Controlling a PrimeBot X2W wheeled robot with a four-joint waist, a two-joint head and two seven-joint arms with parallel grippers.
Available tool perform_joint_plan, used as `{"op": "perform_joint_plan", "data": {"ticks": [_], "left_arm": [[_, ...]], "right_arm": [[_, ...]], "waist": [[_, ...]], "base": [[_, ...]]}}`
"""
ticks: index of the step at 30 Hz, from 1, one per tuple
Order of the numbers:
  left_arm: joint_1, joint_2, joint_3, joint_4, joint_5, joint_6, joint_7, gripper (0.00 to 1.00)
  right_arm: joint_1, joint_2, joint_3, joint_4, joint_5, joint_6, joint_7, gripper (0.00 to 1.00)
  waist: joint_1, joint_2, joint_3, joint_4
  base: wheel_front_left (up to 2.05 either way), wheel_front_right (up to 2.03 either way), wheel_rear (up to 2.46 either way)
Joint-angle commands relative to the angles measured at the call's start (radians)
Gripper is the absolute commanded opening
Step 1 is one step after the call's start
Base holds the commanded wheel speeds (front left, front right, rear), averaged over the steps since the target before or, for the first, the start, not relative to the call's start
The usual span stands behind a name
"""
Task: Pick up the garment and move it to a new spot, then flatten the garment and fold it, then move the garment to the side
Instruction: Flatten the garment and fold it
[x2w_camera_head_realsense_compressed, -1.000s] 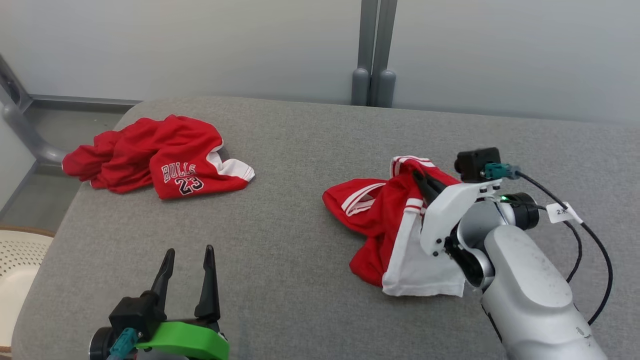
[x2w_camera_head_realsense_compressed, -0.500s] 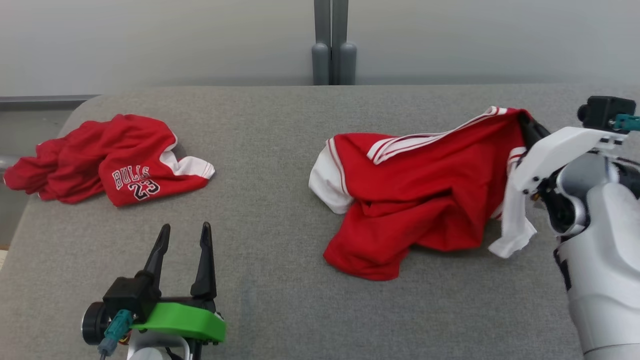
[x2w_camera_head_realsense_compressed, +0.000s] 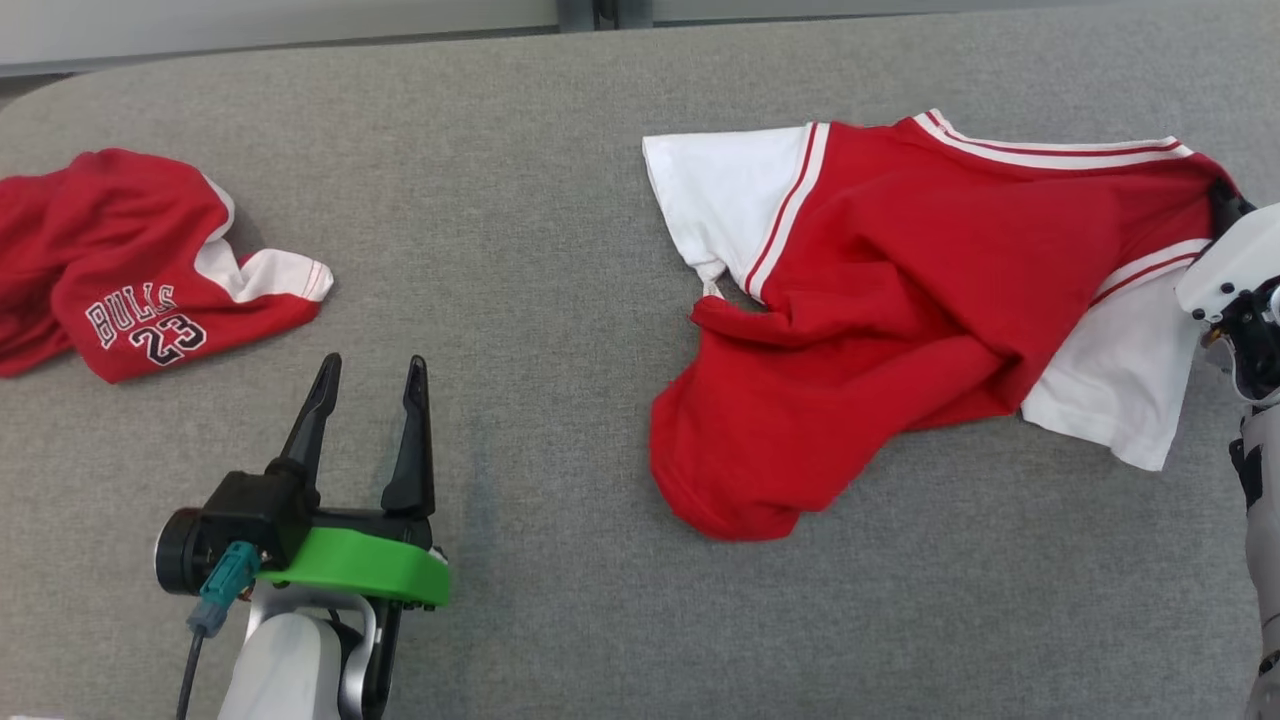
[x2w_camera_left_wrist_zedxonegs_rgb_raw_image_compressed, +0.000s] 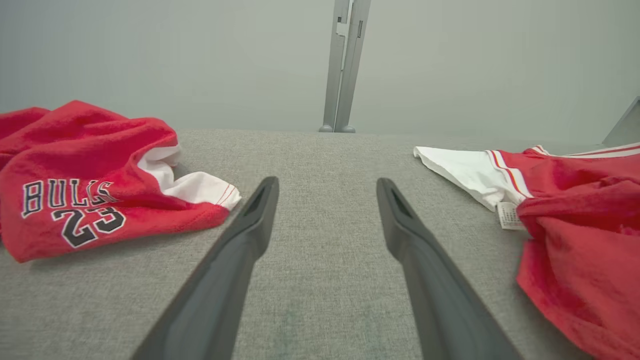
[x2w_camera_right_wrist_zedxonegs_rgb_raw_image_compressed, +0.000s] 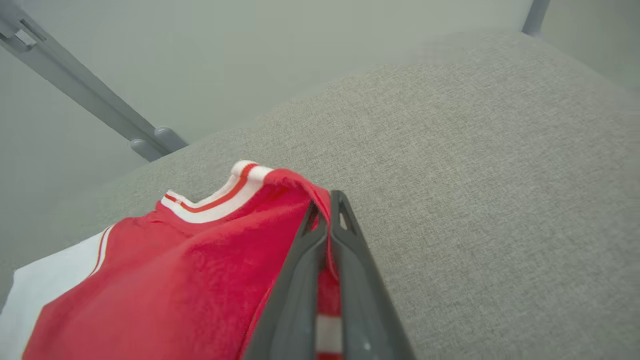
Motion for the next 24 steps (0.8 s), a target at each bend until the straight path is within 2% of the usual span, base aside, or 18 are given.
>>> {"op": "perform_joint_plan", "data": {"ticks": [1, 2, 3, 4, 8, 11, 15, 20, 24], "left_arm": [[-0.020, 0.006, -0.001, 0.006, 0.010, -0.003, 0.000, 1.00], [-0.020, 0.006, -0.002, 0.010, 0.008, -0.005, 0.000, 1.00], [-0.019, 0.006, -0.001, 0.013, 0.006, -0.006, 0.000, 1.00], [-0.017, 0.005, 0.000, 0.017, 0.005, -0.007, 0.000, 1.00], [0.007, 0.003, -0.001, 0.030, -0.002, -0.010, 0.000, 1.00], [0.027, 0.002, 0.005, 0.038, -0.007, -0.007, 0.000, 1.00], [0.053, 0.000, 0.006, 0.058, -0.013, -0.002, 0.000, 1.00], [0.084, 0.000, 0.017, 0.058, -0.038, 0.015, 0.000, 1.00], [0.113, -0.001, 0.034, 0.022, -0.042, 0.026, 0.000, 1.00]], "right_arm": [[-0.017, -0.001, -0.003, 0.036, -0.005, 0.000, -0.012, 0.00], [-0.021, 0.004, -0.002, 0.057, -0.006, 0.000, -0.019, 0.00], [-0.025, 0.008, -0.002, 0.080, -0.001, 0.000, -0.028, 0.57], [-0.027, 0.008, -0.001, 0.102, 0.005, 0.000, -0.039, 1.00], [-0.001, 0.001, 0.037, 0.140, -0.005, 0.000, -0.109, 1.00], [0.017, 0.015, 0.082, 0.113, 0.005, 0.000, -0.177, 1.00], [0.068, 0.044, 0.174, 0.013, 0.042, 0.000, -0.254, 1.00], [0.190, 0.050, 0.302, -0.175, 0.106, 0.000, -0.320, 1.00], [0.319, 0.043, 0.347, -0.309, 0.134, 0.000, -0.365, 1.00]], "waist": [[0.0000, -0.0001, 0.035, -0.020], [0.0000, -0.0001, 0.030, -0.020], [0.0000, -0.0001, 0.020, -0.022], [0.0000, -0.0001, 0.008, -0.023], [0.0000, -0.0001, -0.053, -0.028], [0.0000, -0.0001, -0.105, -0.035], [0.0000, -0.0001, -0.171, -0.046], [0.0000, -0.0001, -0.237, -0.052], [0.0000, -0.0001, -0.267, -0.051]], "base": [[0.00, 0.00, 0.00], [0.00, 0.00, 0.00], [0.00, 0.00, 0.00], [0.00, 0.00, 0.00], [0.00, 0.00, 0.00], [0.00, 0.00, 0.00], [0.00, 0.00, 0.00], [0.00, 0.00, 0.00], [0.00, 0.00, 0.00]]}}
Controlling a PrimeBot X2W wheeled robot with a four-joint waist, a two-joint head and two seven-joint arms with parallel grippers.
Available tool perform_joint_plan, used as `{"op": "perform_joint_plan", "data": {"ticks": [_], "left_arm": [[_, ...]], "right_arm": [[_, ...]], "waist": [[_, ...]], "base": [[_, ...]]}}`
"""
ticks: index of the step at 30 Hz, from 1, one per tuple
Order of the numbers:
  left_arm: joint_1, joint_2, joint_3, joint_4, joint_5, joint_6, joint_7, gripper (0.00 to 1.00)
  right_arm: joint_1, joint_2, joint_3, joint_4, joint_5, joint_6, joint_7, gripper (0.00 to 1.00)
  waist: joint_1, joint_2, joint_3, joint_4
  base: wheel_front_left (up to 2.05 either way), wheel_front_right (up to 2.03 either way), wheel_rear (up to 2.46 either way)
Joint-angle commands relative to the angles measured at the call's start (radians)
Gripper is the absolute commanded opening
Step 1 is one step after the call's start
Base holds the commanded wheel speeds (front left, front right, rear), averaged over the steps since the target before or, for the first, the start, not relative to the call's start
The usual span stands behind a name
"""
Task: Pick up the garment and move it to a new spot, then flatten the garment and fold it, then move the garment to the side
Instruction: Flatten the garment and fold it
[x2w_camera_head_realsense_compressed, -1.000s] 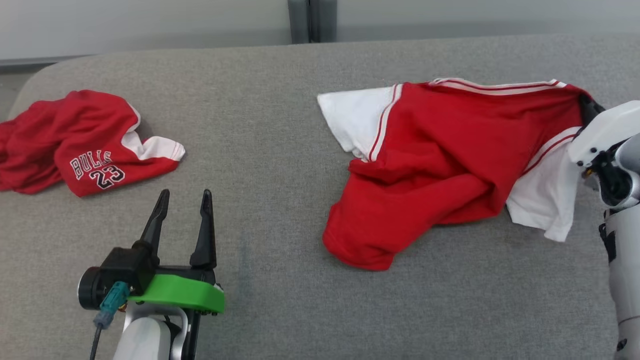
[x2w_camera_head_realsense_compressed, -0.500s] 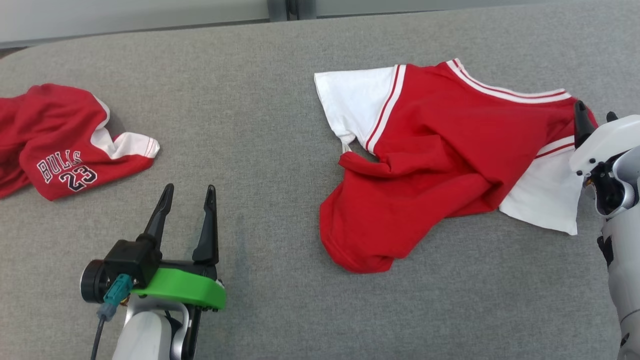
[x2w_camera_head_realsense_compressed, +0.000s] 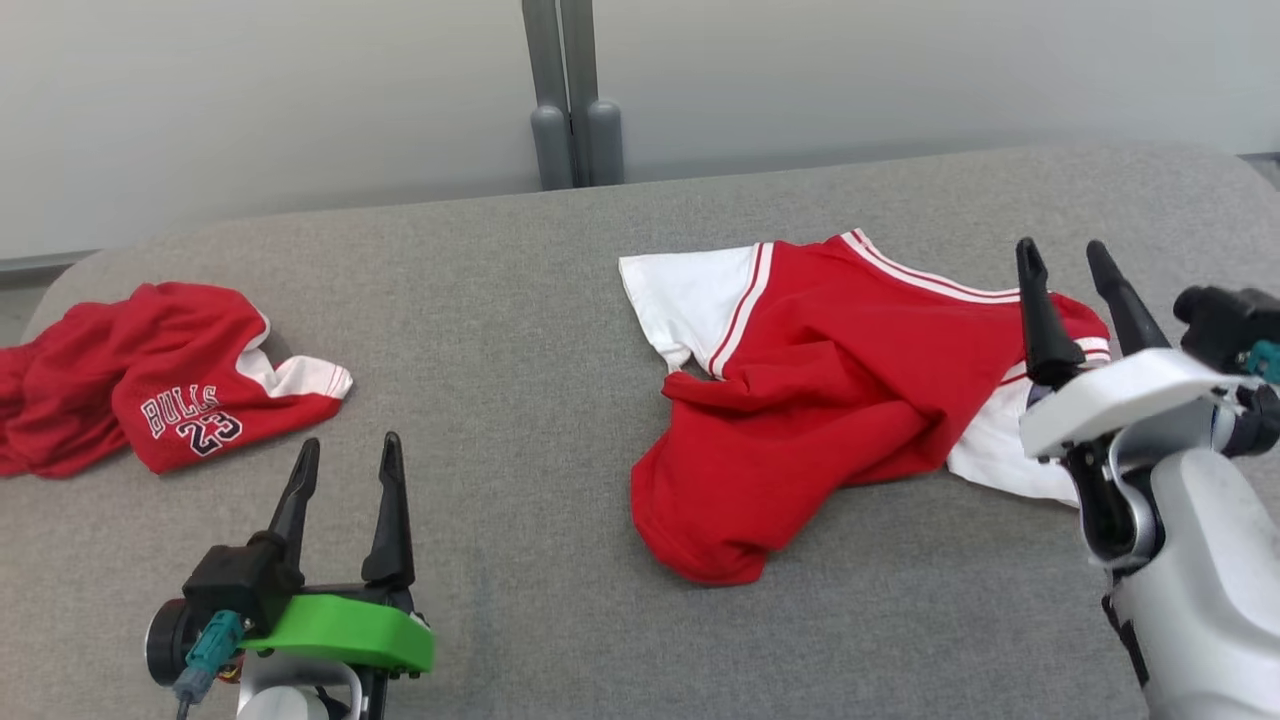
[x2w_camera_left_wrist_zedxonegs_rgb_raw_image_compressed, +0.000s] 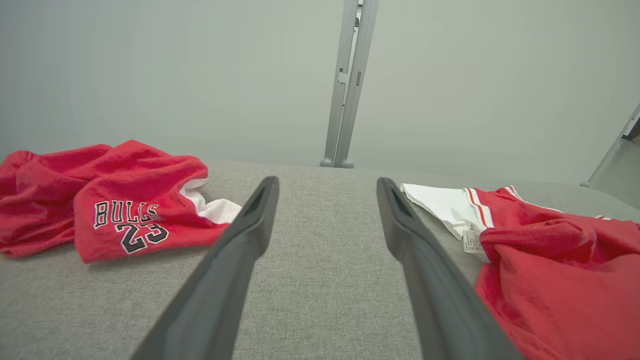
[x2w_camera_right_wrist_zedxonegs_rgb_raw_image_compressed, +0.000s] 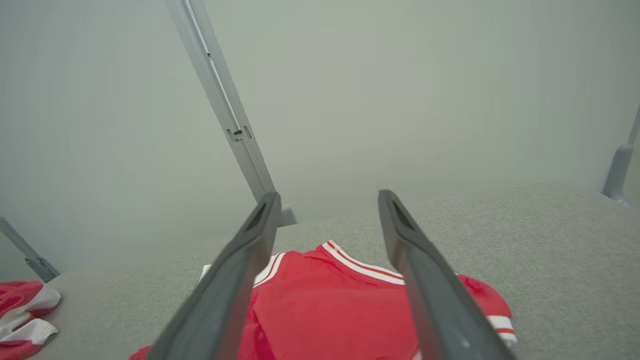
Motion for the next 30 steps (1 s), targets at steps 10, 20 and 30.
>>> {"op": "perform_joint_plan", "data": {"ticks": [10, 20, 30], "left_arm": [[0.082, 0.001, 0.012, -0.063, -0.035, 0.034, 0.000, 1.00], [0.058, 0.001, -0.024, -0.028, -0.016, 0.022, 0.000, 1.00], [-0.010, 0.002, -0.229, 0.025, -0.103, -0.029, 0.214, 1.00]], "right_arm": [[0.338, -0.006, 0.024, -0.219, 0.019, 0.000, -0.119, 1.00], [0.359, 0.016, 0.034, -0.226, 0.007, 0.000, -0.128, 1.00], [0.329, 0.012, 0.036, -0.207, 0.010, 0.000, -0.127, 1.00]], "waist": [[0.0000, -0.0001, -0.058, -0.003], [0.0000, -0.0001, -0.045, -0.031], [0.0000, -0.0001, -0.014, -0.067]], "base": [[0.00, 0.00, 0.00], [0.00, 0.00, 0.00], [0.00, 0.00, 0.00]]}}
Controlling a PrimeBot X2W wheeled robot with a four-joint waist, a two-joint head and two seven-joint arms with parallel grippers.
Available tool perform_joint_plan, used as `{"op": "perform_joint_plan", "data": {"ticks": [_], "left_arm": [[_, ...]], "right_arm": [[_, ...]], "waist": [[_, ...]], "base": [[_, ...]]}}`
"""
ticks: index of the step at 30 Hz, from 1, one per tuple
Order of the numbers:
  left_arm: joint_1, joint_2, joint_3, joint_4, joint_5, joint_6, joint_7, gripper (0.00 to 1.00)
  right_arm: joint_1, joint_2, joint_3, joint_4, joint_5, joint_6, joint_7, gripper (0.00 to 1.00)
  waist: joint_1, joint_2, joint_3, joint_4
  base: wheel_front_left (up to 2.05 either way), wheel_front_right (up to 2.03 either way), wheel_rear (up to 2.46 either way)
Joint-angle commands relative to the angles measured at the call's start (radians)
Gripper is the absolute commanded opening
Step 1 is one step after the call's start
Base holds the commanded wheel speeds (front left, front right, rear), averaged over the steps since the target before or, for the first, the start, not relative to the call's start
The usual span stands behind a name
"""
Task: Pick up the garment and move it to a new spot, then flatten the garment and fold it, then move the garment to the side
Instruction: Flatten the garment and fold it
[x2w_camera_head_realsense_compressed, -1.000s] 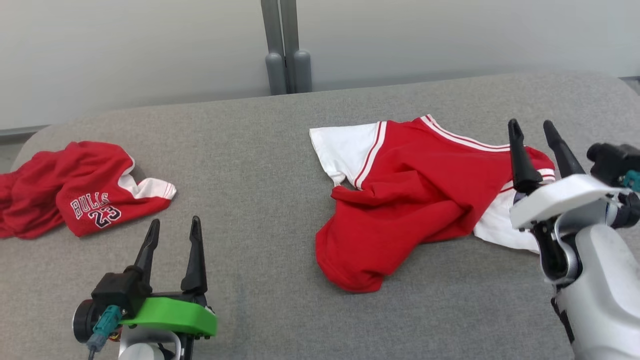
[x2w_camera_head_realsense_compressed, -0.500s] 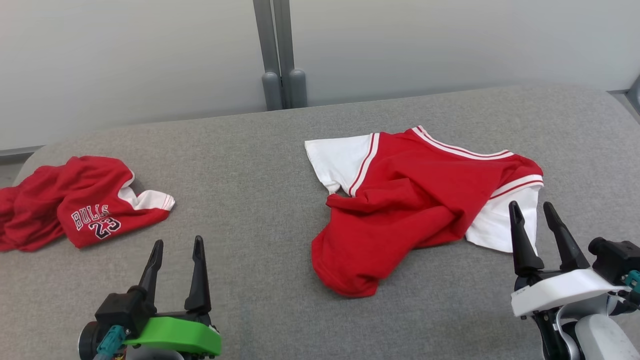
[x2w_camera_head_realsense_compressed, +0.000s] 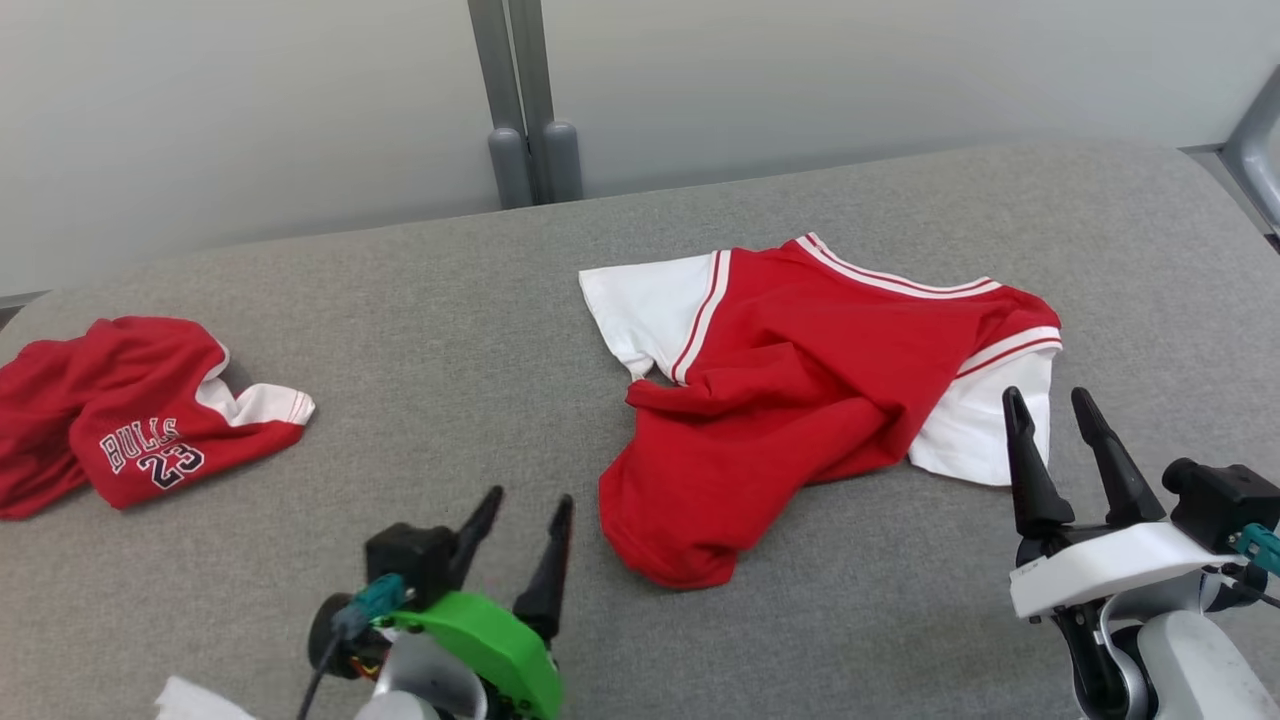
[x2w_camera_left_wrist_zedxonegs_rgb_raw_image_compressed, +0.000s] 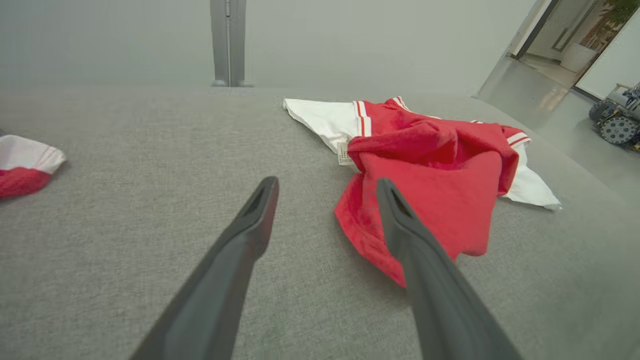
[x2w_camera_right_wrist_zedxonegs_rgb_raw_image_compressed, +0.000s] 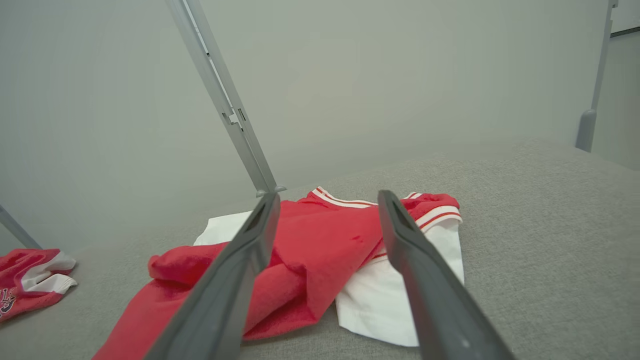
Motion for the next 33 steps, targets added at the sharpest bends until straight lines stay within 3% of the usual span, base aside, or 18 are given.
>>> {"op": "perform_joint_plan", "data": {"ticks": [1, 8, 13, 22, 26, 33], "left_arm": [[-0.014, 0.004, -0.036, 0.011, -0.013, -0.008, 0.049, 1.00], [-0.100, 0.024, -0.157, 0.090, -0.050, -0.015, 0.207, 1.00], [-0.142, 0.015, -0.184, 0.156, -0.153, -0.017, 0.276, 1.00], [-0.145, 0.016, -0.154, 0.226, -0.253, -0.015, 0.302, 1.00], [-0.145, 0.011, -0.184, 0.212, -0.313, -0.016, 0.313, 1.00], [-0.189, 0.024, -0.222, 0.142, -0.369, -0.016, 0.223, 1.00]], "right_arm": [[-0.015, 0.001, -0.003, 0.001, -0.005, 0.000, -0.004, 1.00], [-0.046, 0.015, -0.006, -0.010, -0.016, 0.000, -0.004, 1.00], [-0.060, 0.030, -0.015, -0.014, -0.023, 0.000, -0.004, 1.00], [-0.054, 0.053, -0.029, -0.018, -0.034, 0.000, -0.004, 1.00], [-0.062, 0.060, -0.022, -0.007, -0.034, 0.000, -0.004, 1.00], [-0.071, 0.061, -0.010, 0.001, -0.038, 0.000, -0.004, 1.00]], "waist": [[0.0000, -0.0001, 0.021, -0.021], [0.0000, -0.0001, 0.075, -0.074], [0.0000, -0.0001, 0.110, -0.115], [0.0000, -0.0001, 0.134, -0.146], [0.0000, -0.0001, 0.137, -0.149], [0.0000, -0.0001, 0.140, -0.152]], "base": [[0.00, 0.00, 0.00], [0.00, 0.00, 0.00], [0.00, 0.00, 0.00], [0.00, 0.00, 0.00], [0.00, 0.00, 0.00], [0.00, 0.00, 0.00]]}}
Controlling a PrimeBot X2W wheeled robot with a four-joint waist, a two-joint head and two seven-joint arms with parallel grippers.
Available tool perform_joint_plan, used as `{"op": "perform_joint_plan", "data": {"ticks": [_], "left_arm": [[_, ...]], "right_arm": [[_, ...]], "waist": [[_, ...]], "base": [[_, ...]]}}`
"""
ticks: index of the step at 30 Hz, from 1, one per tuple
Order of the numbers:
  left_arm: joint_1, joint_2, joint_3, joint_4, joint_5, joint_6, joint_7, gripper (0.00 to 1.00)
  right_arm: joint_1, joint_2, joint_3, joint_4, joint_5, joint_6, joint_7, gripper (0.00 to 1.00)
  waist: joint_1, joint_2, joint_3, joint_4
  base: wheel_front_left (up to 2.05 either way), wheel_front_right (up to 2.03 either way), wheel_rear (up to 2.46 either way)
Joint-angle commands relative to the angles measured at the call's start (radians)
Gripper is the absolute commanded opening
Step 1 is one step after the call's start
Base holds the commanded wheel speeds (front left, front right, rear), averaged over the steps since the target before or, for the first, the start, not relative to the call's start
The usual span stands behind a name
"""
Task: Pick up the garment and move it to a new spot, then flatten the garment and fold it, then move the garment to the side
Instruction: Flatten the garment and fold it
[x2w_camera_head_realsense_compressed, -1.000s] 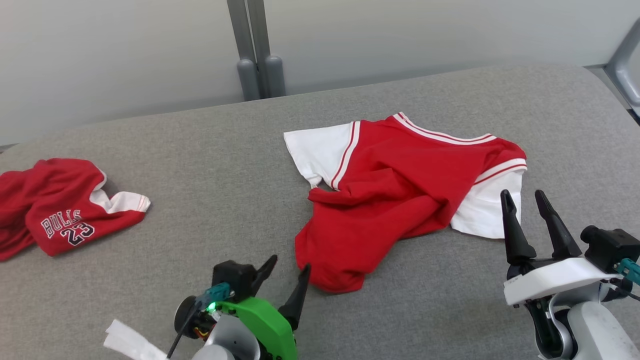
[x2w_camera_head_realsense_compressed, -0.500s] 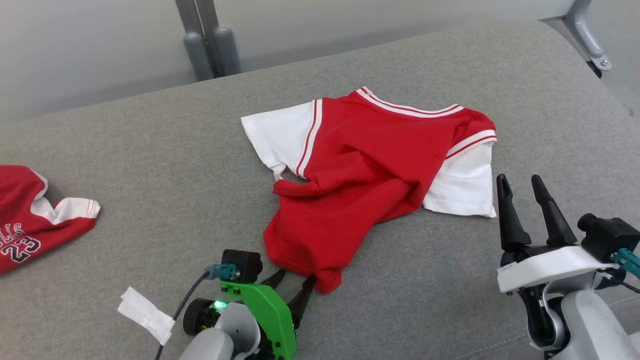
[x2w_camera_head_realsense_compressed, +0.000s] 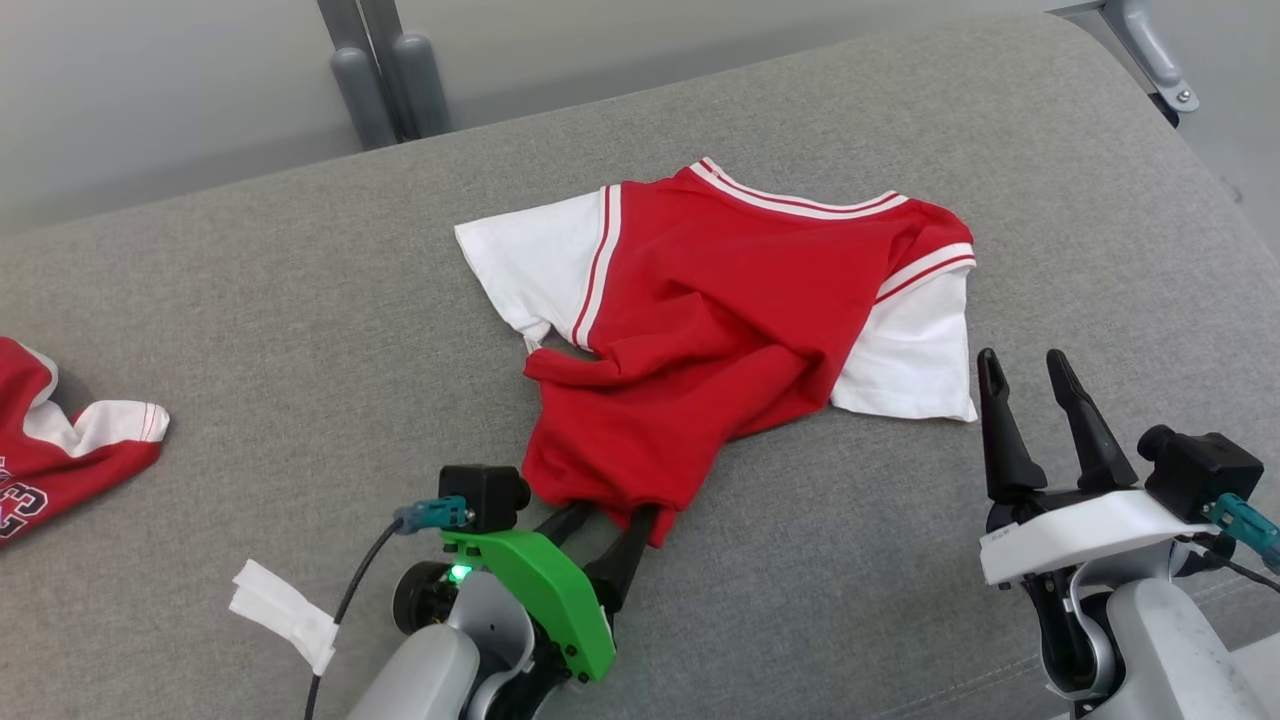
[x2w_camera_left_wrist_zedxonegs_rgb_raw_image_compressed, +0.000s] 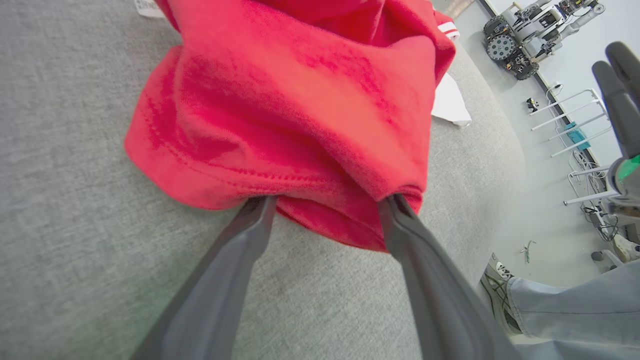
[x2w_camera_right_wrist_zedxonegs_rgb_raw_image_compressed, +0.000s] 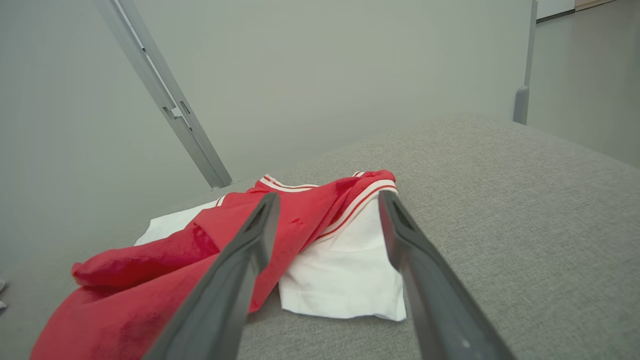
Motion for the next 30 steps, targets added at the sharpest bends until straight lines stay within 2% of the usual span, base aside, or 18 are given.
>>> {"op": "perform_joint_plan", "data": {"ticks": [1, 5, 7, 8, 15, 20, 25, 30], "left_arm": [[-0.017, 0.014, -0.001, -0.004, -0.007, -0.003, -0.014, 1.00], [-0.034, 0.025, -0.012, 0.008, -0.025, -0.003, -0.033, 0.99], [-0.042, 0.029, -0.019, 0.019, -0.031, -0.003, -0.037, 0.24], [-0.048, 0.029, -0.021, 0.021, -0.036, -0.003, -0.046, 0.00], [-0.077, 0.048, -0.029, 0.022, -0.048, -0.003, -0.112, 0.00], [-0.084, 0.085, 0.022, -0.043, -0.062, 0.010, -0.157, 0.00], [-0.111, 0.180, 0.095, -0.115, -0.081, 0.046, -0.106, 0.00], [-0.196, 0.268, 0.181, -0.082, -0.174, 0.039, 0.002, 0.00]], "right_arm": [[-0.009, 0.001, 0.002, 0.003, -0.003, 0.000, -0.003, 1.00], [-0.006, 0.001, 0.006, 0.010, -0.004, 0.000, -0.003, 1.00], [-0.007, 0.002, 0.009, 0.012, -0.005, 0.000, -0.003, 1.00], [-0.009, 0.003, 0.010, 0.013, -0.006, 0.000, -0.003, 1.00], [-0.009, -0.003, 0.006, 0.018, -0.006, 0.000, -0.003, 1.00], [0.000, -0.002, 0.003, 0.021, -0.009, 0.000, -0.003, 1.00], [0.002, -0.001, 0.008, 0.017, -0.006, 0.000, -0.003, 1.00], [-0.030, 0.000, 0.016, 0.010, -0.006, 0.000, -0.003, 1.00]], "waist": [[0.0000, -0.0001, -0.001, 0.000], [0.0000, -0.0001, -0.003, -0.001], [0.0000, -0.0001, -0.003, -0.002], [0.0000, -0.0001, -0.003, -0.001], [0.0000, -0.0001, -0.007, 0.011], [0.0000, -0.0001, -0.020, 0.023], [0.0000, -0.0001, -0.010, 0.031], [0.0000, -0.0001, 0.040, 0.026]], "base": [[0.00, 0.00, 0.00], [0.00, 0.00, 0.00], [0.00, 0.00, 0.00], [0.00, 0.00, 0.00], [0.00, 0.00, 0.00], [0.00, 0.00, 0.00], [0.00, 0.00, 0.00], [0.00, 0.00, 0.00]]}}
